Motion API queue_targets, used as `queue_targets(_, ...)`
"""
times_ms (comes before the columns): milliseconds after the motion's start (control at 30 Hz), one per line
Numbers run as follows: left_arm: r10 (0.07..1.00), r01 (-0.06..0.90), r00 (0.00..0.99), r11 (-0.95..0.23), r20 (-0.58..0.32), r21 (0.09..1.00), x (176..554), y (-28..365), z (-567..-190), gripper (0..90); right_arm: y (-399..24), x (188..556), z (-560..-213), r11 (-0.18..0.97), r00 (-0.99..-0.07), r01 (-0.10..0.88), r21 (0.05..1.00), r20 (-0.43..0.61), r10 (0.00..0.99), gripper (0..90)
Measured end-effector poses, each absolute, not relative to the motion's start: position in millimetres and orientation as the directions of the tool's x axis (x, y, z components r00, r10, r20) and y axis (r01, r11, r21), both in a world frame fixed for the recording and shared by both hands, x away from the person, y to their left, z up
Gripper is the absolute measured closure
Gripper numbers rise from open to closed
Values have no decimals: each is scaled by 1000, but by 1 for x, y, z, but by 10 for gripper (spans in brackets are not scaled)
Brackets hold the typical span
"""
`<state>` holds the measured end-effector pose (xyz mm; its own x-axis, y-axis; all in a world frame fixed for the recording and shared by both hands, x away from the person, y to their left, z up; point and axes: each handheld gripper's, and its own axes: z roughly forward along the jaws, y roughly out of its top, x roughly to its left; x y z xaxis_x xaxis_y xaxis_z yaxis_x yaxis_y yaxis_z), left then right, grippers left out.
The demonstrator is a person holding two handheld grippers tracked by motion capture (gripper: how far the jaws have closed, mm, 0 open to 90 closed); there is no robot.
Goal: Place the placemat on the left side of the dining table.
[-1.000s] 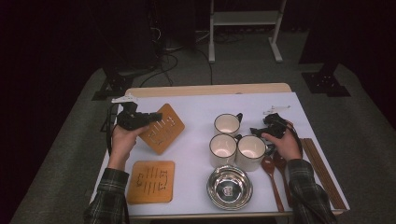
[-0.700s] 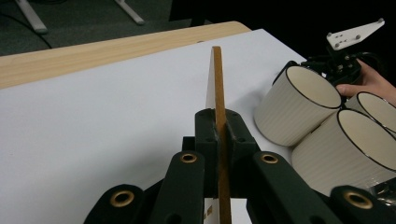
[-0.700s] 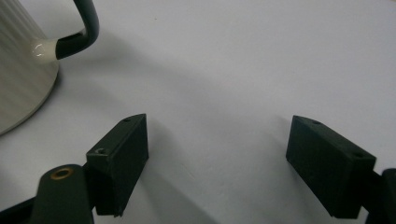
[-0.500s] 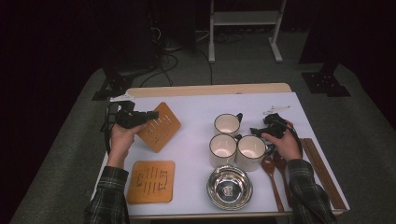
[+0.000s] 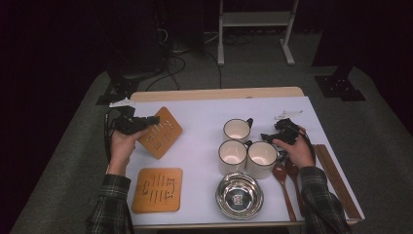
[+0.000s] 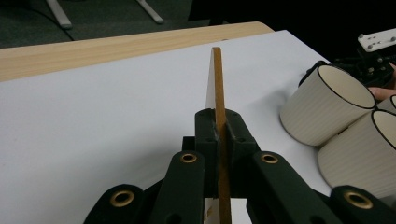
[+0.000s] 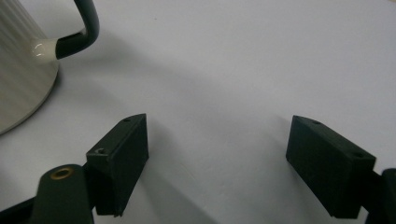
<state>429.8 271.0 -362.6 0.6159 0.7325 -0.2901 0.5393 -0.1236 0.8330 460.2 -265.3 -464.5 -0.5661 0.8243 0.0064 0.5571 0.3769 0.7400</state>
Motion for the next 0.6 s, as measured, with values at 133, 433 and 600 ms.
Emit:
queue_targets(133,735,541,610,-112,-297,833,430,274,-364,864,-265,460,-464,377,-566,557,740,6,824,193)
queue_targets(433,771,542,578,-117,-268,832,429,279,-364,851,-265,460,-464,377,-566,557,740,6,825,193)
queue_targets(600,795,550,553,-125,-248,826,429,284,-363,837,-265,460,-464,377,-566,557,740,6,825,193)
